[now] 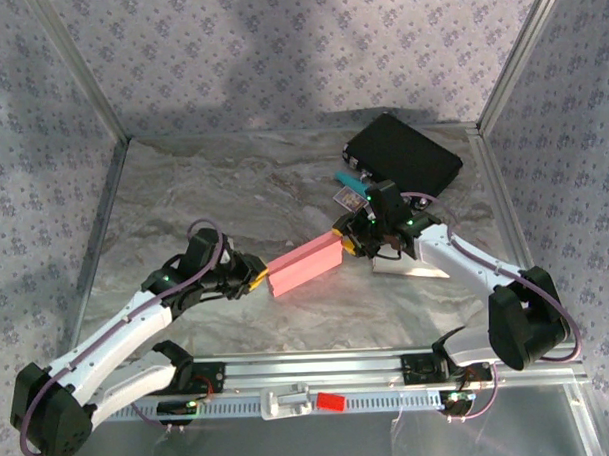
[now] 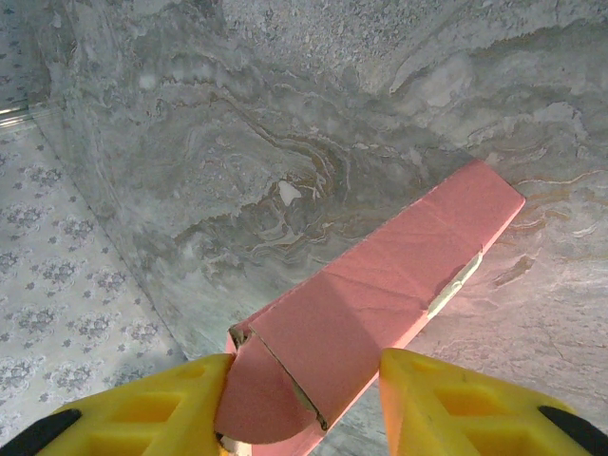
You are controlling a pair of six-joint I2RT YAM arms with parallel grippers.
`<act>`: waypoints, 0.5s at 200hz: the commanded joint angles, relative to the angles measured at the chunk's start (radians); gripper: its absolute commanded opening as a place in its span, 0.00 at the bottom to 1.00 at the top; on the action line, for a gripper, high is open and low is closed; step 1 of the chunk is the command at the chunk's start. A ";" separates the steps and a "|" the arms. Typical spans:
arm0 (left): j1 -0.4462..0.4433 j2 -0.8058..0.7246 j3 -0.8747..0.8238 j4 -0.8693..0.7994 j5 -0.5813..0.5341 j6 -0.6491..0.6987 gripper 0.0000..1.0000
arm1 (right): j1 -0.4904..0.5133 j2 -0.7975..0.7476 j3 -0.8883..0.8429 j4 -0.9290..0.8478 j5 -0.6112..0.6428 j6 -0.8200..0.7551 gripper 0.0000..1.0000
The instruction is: Fold the paper box
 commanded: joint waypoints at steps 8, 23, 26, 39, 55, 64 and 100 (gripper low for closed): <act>-0.001 0.011 -0.041 -0.042 -0.003 0.024 0.20 | 0.005 0.036 0.003 -0.127 0.034 -0.031 0.44; 0.000 0.020 -0.048 -0.038 -0.002 0.031 0.18 | 0.006 0.038 0.016 -0.138 0.036 -0.053 0.44; -0.001 0.021 -0.049 -0.038 -0.001 0.032 0.18 | 0.005 0.038 0.021 -0.142 0.036 -0.059 0.44; -0.002 0.022 -0.049 -0.035 -0.006 0.032 0.18 | 0.005 0.038 0.044 -0.165 0.040 -0.088 0.44; -0.001 0.021 -0.036 -0.040 -0.015 0.036 0.18 | 0.006 0.034 0.090 -0.208 0.054 -0.138 0.46; -0.001 0.025 -0.031 -0.042 -0.015 0.040 0.18 | 0.006 0.030 0.117 -0.237 0.066 -0.163 0.48; -0.002 0.037 -0.025 -0.042 -0.011 0.044 0.17 | -0.013 -0.021 0.150 -0.278 0.078 -0.177 0.52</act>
